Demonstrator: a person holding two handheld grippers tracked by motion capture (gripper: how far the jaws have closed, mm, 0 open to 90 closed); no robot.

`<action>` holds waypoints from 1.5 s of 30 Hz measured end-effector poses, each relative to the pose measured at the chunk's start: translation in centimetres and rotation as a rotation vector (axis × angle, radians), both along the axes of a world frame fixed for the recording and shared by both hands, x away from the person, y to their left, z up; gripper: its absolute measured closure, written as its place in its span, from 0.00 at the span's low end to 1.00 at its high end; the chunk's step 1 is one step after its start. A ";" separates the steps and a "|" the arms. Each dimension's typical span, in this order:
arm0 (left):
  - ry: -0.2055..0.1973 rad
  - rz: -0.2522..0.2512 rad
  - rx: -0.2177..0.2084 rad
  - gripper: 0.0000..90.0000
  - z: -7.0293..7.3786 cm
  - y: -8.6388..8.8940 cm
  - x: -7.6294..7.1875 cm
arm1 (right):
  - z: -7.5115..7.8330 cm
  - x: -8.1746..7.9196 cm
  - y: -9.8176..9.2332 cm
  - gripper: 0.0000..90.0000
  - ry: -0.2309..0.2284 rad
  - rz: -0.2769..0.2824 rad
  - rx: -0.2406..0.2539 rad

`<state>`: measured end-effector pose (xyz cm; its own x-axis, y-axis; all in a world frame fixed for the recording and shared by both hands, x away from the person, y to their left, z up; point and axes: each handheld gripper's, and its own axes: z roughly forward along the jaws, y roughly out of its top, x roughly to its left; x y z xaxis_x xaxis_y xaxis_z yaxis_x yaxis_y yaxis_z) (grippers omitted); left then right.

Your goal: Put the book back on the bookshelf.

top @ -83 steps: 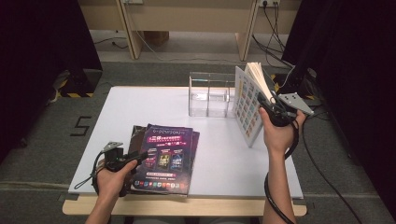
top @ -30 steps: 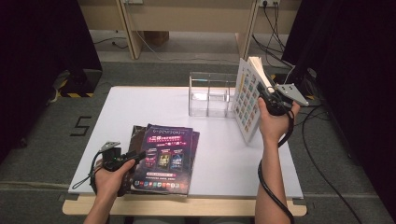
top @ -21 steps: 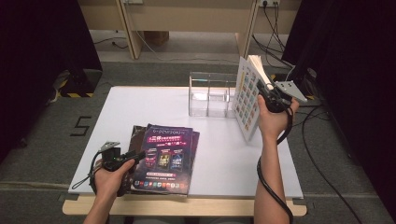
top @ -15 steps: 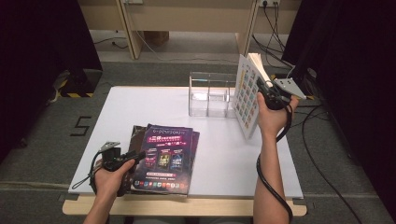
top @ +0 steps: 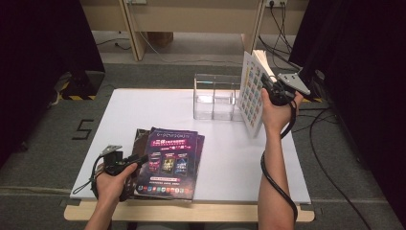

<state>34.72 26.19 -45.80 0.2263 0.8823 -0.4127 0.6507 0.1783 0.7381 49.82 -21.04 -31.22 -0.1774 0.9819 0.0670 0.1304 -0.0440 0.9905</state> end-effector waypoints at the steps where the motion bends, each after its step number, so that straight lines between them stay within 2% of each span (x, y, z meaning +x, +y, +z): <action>1: 0.000 -0.001 0.000 0.54 0.0 0.0 0.0 | 0.0 0.2 0.0 0.83 -0.001 -0.001 -0.006; 10: 0.001 0.001 -0.001 0.54 -0.1 0.0 0.0 | 0.1 1.4 0.1 0.83 0.007 -0.006 -0.006; 27: 0.000 0.000 -0.001 0.54 0.0 0.1 0.1 | 0.6 2.5 0.3 0.83 0.000 -0.013 0.002; 45: 0.003 0.003 -0.004 0.54 0.0 0.2 0.1 | 0.0 4.5 0.6 0.83 0.002 -0.023 -0.003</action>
<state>34.83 26.39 -45.84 0.2227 0.8812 -0.4171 0.6524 0.1833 0.7354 54.30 -20.40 -31.18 -0.1548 0.9858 0.0644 0.1310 -0.0442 0.9904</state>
